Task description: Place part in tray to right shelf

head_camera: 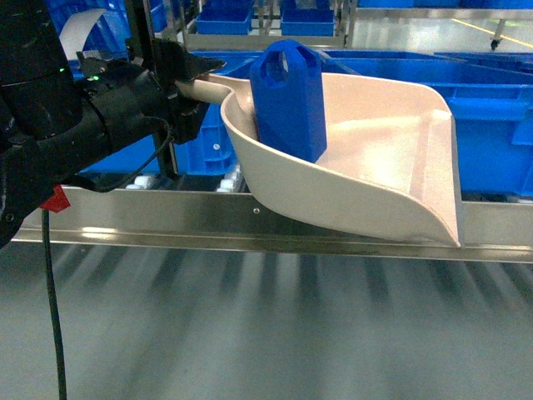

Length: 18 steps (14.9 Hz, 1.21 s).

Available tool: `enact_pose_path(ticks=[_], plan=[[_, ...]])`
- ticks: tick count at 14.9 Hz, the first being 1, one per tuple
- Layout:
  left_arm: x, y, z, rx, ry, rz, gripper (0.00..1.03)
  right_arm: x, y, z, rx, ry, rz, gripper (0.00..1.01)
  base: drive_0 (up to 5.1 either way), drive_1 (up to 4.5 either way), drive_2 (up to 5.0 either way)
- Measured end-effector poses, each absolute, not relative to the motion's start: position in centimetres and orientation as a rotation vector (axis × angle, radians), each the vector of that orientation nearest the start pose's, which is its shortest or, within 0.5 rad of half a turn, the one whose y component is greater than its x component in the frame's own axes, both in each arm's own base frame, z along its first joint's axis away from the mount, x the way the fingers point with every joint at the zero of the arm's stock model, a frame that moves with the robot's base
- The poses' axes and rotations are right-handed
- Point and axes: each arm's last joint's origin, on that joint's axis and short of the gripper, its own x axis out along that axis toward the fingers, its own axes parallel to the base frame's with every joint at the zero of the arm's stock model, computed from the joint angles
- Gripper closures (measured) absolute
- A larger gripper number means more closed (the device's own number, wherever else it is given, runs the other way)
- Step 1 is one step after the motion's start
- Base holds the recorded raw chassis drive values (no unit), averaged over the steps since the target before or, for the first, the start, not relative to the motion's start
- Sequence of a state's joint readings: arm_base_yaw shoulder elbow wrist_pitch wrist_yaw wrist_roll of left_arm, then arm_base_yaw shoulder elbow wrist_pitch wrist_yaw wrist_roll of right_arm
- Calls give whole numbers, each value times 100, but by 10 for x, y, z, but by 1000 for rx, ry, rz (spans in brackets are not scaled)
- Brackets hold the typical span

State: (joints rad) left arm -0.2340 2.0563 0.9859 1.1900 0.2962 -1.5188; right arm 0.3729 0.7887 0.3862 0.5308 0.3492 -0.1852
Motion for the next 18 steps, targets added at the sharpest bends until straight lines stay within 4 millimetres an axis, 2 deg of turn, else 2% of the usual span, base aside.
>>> enact_pose_path(ticks=[18], plan=[[395,-103,162,-1474,304,-514,91,168,55,262,-140,-122,12,3,0,0,0]])
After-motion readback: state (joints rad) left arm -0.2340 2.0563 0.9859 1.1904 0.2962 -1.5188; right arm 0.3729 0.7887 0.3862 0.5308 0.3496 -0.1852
